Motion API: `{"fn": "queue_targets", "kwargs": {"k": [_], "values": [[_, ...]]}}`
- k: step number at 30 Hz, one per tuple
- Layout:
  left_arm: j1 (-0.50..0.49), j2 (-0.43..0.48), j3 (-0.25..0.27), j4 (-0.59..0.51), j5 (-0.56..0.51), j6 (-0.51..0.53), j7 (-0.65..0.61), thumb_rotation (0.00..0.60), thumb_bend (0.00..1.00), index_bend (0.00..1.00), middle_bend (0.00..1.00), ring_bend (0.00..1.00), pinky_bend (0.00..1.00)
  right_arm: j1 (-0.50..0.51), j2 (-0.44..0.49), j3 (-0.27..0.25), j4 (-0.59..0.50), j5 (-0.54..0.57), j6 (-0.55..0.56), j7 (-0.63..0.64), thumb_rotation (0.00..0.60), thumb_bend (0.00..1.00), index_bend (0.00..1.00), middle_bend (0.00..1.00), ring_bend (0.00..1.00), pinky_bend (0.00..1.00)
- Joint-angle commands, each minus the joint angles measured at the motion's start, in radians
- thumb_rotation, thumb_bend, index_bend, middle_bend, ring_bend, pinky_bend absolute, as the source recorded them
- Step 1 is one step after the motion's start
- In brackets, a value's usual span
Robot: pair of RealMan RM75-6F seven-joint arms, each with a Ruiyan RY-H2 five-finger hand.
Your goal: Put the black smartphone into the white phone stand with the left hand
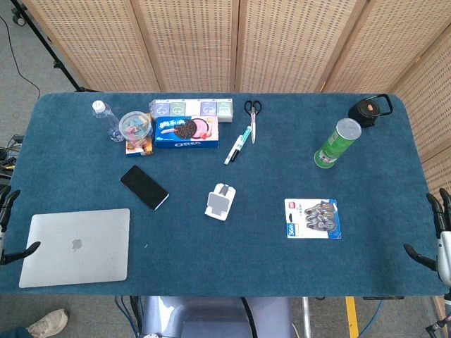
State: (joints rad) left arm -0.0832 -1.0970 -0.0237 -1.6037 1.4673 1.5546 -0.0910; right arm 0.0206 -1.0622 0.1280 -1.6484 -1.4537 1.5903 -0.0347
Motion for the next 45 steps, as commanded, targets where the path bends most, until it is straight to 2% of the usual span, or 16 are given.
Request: {"fn": "queue_targets", "kwargs": {"k": [1,6,11,15,17,22,25,28,32,38,45], "values": [[0.003,-0.005,-0.001,0.005,0.005,0.002,0.005,0.6,0.0,0.0,0.0,0.0,0.0,0.0,0.015,-0.004,-0.016,0.006,-0.012,0.001,0.6,0.0,0.0,0.0,0.0,0.0],[-0.011,0.01,0.005,0.008,0.028,-0.031,-0.01,0.6,0.0,0.0,0.0,0.0,0.0,-0.002,0.022,-0.002,-0.027,-0.004,-0.004,0.032,0.6,0.0,0.0,0.0,0.0,0.0],[-0.161,0.057,-0.026,0.096,0.161,-0.144,-0.004,0.6,0.0,0.0,0.0,0.0,0.0,0.005,0.021,-0.003,-0.029,-0.005,-0.019,0.039,0.6,0.0,0.0,0.0,0.0,0.0],[-0.295,0.056,-0.026,0.203,0.282,-0.237,-0.117,0.6,0.0,0.0,0.0,0.0,0.0,0.011,0.018,-0.001,-0.03,0.001,-0.031,0.032,0.6,0.0,0.0,0.0,0.0,0.0],[-0.349,0.033,-0.018,0.264,0.315,-0.283,-0.18,0.6,0.0,0.0,0.0,0.0,0.0,0.014,0.014,0.003,-0.027,0.009,-0.035,0.025,0.6,0.0,0.0,0.0,0.0,0.0],[-0.454,-0.034,-0.007,0.362,0.32,-0.41,-0.298,0.6,0.0,0.0,0.0,0.0,0.0,0.022,0.005,0.007,-0.021,0.035,-0.056,0.014,0.6,0.0,0.0,0.0,0.0,0.0],[-0.516,-0.078,0.007,0.438,0.324,-0.498,-0.306,0.6,0.0,0.0,0.0,0.0,0.01,0.031,-0.003,0.01,-0.013,0.055,-0.079,0.0,0.6,0.0,0.0,0.0,0.0,0.0],[-0.559,-0.112,0.016,0.485,0.324,-0.561,-0.29,0.6,0.0,0.04,0.01,0.0,0.06,0.039,-0.009,0.014,-0.01,0.072,-0.096,-0.011,0.6,0.0,0.0,0.0,0.0,0.0],[-0.597,-0.175,0.012,0.543,0.308,-0.592,-0.309,0.6,0.0,0.09,0.06,0.03,0.13,0.049,-0.018,0.021,-0.002,0.099,-0.117,-0.024,0.6,0.0,0.0,0.0,0.0,0.0],[-0.653,-0.271,0.024,0.658,0.3,-0.64,-0.333,0.6,0.0,0.09,0.07,0.04,0.13,0.06,-0.027,0.029,0.008,0.13,-0.141,-0.035,0.6,0.0,0.0,0.0,0.0,0.0],[-0.729,-0.374,0.044,0.75,0.308,-0.685,-0.293,0.6,0.0,0.12,0.07,0.04,0.13,0.074,-0.036,0.037,0.021,0.164,-0.171,-0.043,0.6,0.0,0.0,0.0,0.0,0.0]]}}
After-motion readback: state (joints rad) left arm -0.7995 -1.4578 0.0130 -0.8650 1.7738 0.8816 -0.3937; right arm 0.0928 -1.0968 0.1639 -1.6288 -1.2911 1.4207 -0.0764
